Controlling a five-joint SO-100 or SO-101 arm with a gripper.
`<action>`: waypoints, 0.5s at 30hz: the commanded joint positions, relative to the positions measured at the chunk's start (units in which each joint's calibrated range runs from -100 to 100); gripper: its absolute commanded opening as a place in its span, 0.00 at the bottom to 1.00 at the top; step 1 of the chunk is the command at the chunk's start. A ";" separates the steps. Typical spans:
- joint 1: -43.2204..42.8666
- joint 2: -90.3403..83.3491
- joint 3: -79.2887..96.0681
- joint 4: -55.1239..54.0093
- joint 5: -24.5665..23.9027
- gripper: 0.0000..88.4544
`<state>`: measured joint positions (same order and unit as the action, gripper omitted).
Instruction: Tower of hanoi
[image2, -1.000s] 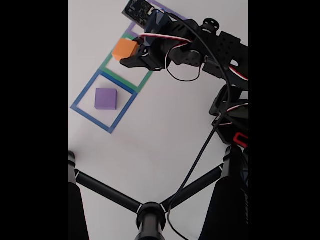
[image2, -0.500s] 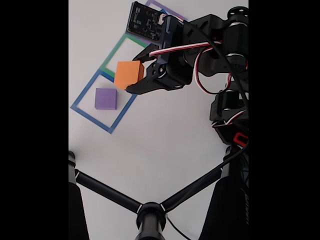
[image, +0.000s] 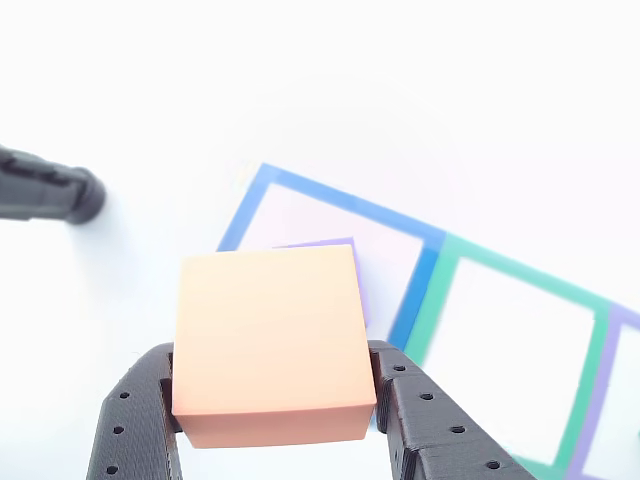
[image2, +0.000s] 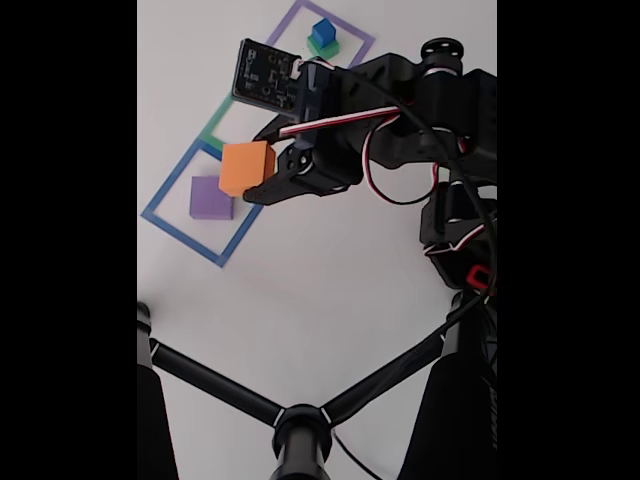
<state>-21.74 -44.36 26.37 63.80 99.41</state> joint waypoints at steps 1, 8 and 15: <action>2.18 -2.35 12.17 -16.03 0.59 0.10; 2.94 1.93 33.63 -45.83 0.59 0.10; 2.56 13.24 44.27 -71.50 0.59 0.10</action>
<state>-19.12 -35.25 68.67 5.62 99.41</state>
